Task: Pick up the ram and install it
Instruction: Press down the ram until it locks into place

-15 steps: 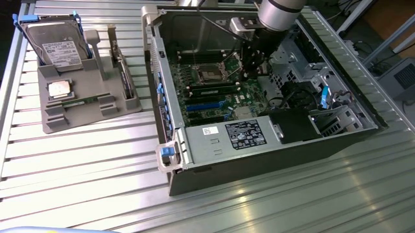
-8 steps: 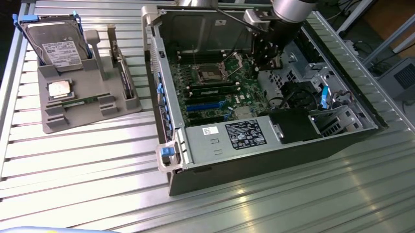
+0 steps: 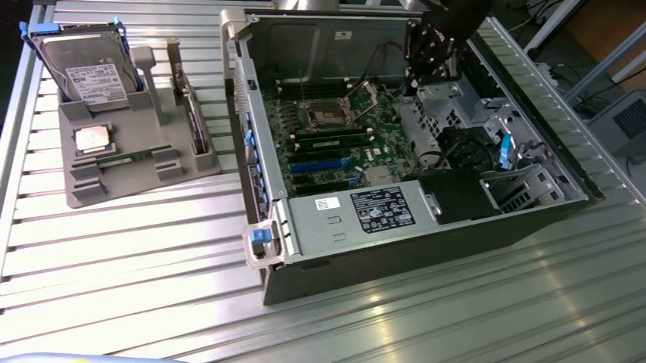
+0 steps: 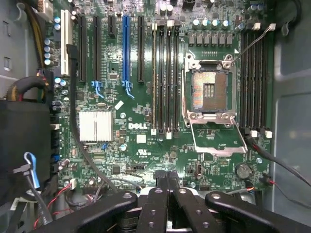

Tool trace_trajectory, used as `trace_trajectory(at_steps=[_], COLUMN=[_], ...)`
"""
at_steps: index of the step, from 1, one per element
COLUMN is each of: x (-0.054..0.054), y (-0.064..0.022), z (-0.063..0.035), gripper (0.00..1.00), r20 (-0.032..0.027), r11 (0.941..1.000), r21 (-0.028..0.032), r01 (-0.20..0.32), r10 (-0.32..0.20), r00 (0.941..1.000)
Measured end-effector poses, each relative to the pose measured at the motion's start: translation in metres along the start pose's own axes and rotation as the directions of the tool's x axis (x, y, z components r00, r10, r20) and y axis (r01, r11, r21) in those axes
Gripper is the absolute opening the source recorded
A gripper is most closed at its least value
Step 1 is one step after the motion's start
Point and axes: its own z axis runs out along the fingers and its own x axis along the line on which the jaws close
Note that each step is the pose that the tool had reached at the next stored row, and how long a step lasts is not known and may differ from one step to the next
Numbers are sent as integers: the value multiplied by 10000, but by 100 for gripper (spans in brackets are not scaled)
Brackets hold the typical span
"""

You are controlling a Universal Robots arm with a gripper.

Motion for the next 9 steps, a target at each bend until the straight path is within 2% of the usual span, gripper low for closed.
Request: trace_trajectory(at_steps=[9], x=[0], y=[0], z=[0], gripper=[10], r20=[16], r11=[10000], r21=[1], r01=[0], r10=[0], r00=[10000])
